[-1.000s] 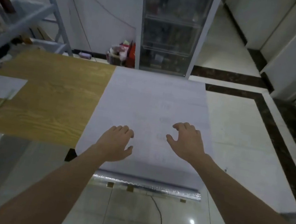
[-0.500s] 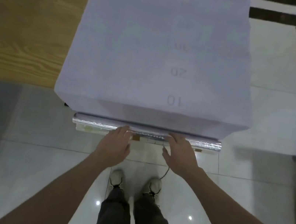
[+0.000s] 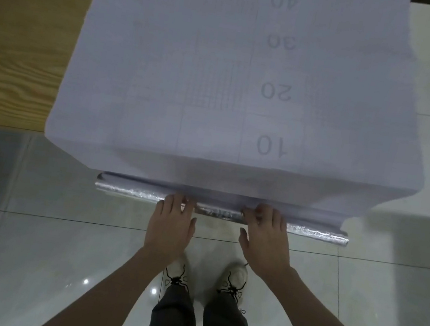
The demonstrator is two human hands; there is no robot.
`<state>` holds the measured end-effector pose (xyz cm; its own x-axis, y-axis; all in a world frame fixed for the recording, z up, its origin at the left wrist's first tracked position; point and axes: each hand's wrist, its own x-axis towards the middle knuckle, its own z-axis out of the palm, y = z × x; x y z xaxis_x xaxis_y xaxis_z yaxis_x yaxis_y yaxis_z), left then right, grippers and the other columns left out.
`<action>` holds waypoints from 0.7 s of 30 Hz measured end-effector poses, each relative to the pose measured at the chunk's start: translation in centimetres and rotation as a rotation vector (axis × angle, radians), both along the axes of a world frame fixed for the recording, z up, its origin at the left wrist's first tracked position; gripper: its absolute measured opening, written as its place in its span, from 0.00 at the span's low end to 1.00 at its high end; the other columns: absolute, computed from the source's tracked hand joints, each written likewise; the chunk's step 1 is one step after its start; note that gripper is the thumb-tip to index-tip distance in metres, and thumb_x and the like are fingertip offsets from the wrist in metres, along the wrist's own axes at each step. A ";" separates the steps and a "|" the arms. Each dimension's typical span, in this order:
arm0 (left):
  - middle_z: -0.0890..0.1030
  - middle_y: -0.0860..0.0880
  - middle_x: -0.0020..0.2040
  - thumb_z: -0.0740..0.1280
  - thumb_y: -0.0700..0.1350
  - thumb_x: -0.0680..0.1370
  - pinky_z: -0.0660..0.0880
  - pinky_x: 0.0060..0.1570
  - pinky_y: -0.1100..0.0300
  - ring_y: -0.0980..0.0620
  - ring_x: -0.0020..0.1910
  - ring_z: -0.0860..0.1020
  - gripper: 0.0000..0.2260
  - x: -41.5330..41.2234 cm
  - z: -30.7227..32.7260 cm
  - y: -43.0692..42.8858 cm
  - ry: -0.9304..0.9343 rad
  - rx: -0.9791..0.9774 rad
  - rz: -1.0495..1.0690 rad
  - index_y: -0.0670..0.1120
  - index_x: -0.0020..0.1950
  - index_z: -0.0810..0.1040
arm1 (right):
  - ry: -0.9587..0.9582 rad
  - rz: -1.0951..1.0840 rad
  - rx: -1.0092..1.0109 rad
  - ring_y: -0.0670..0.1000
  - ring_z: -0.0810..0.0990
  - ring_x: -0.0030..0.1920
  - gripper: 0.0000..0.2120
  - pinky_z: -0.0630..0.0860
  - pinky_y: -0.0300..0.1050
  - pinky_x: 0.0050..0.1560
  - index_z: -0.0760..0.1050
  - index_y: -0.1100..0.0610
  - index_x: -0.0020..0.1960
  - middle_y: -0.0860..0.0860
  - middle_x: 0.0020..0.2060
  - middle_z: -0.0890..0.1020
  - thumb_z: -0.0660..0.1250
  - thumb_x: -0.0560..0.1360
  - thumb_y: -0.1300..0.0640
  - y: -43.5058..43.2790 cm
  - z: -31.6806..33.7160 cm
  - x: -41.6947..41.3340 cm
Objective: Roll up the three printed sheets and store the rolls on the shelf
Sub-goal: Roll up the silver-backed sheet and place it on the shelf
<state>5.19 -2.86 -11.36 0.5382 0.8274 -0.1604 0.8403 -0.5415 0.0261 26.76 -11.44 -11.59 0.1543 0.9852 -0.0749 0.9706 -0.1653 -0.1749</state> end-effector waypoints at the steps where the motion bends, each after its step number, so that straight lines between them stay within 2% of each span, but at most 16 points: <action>1: 0.77 0.41 0.58 0.70 0.49 0.74 0.74 0.55 0.47 0.40 0.56 0.76 0.16 -0.2 -0.4 -0.1 -0.024 0.002 -0.004 0.44 0.59 0.78 | 0.014 -0.013 0.011 0.60 0.75 0.53 0.18 0.75 0.55 0.55 0.78 0.57 0.56 0.58 0.55 0.76 0.74 0.68 0.57 -0.1 -0.3 -0.1; 4: 0.79 0.42 0.58 0.72 0.46 0.74 0.72 0.60 0.47 0.40 0.59 0.76 0.12 -0.5 -1.3 -0.4 -0.102 0.012 -0.035 0.43 0.54 0.78 | 0.034 -0.036 0.065 0.59 0.78 0.56 0.13 0.76 0.55 0.59 0.78 0.57 0.54 0.56 0.53 0.80 0.74 0.70 0.58 -0.5 -1.0 -0.6; 7: 0.79 0.42 0.54 0.70 0.44 0.75 0.72 0.58 0.48 0.41 0.53 0.77 0.10 -1.0 -1.9 -0.7 -0.154 0.061 -0.065 0.42 0.53 0.77 | 0.040 -0.034 0.164 0.56 0.80 0.52 0.10 0.73 0.52 0.58 0.77 0.57 0.54 0.54 0.50 0.81 0.72 0.73 0.59 -1.2 -1.6 -1.1; 10: 0.78 0.43 0.52 0.72 0.46 0.75 0.72 0.54 0.48 0.42 0.50 0.77 0.11 -1.5 -1.9 -1.0 -0.186 0.100 -0.077 0.43 0.53 0.77 | 0.047 -0.035 0.227 0.55 0.78 0.52 0.09 0.68 0.49 0.58 0.77 0.56 0.55 0.53 0.50 0.81 0.65 0.76 0.56 -2.3 -1.9 -1.3; 13: 0.78 0.44 0.48 0.76 0.46 0.70 0.73 0.49 0.50 0.45 0.47 0.75 0.12 -2.2 -1.6 -1.6 -0.249 0.111 -0.102 0.45 0.50 0.78 | 0.029 -0.019 0.266 0.56 0.77 0.51 0.08 0.68 0.49 0.57 0.79 0.57 0.53 0.55 0.49 0.80 0.70 0.74 0.57 -3.4 -2.3 -1.2; 15: 0.78 0.44 0.49 0.77 0.46 0.70 0.73 0.48 0.52 0.46 0.48 0.73 0.14 -2.8 -1.6 -2.1 -0.295 0.097 -0.134 0.45 0.48 0.76 | 0.045 -0.012 0.262 0.57 0.77 0.50 0.07 0.69 0.49 0.57 0.79 0.57 0.50 0.55 0.48 0.79 0.71 0.73 0.57 -4.1 -2.4 -1.0; 18: 0.78 0.44 0.53 0.71 0.49 0.76 0.74 0.50 0.52 0.46 0.50 0.75 0.11 -4.0 -1.6 -3.2 -0.366 0.039 -0.184 0.45 0.52 0.74 | 0.056 -0.008 0.248 0.57 0.79 0.49 0.06 0.69 0.50 0.59 0.78 0.58 0.49 0.54 0.47 0.80 0.69 0.75 0.56 -5.3 -2.5 -0.8; 21: 0.80 0.44 0.52 0.64 0.47 0.79 0.73 0.52 0.52 0.44 0.49 0.79 0.08 -5.0 -1.8 -4.4 -0.362 0.067 -0.224 0.44 0.55 0.75 | 0.086 -0.025 0.215 0.55 0.79 0.50 0.10 0.69 0.50 0.58 0.76 0.56 0.53 0.53 0.48 0.81 0.67 0.77 0.50 -6.6 -2.2 -0.7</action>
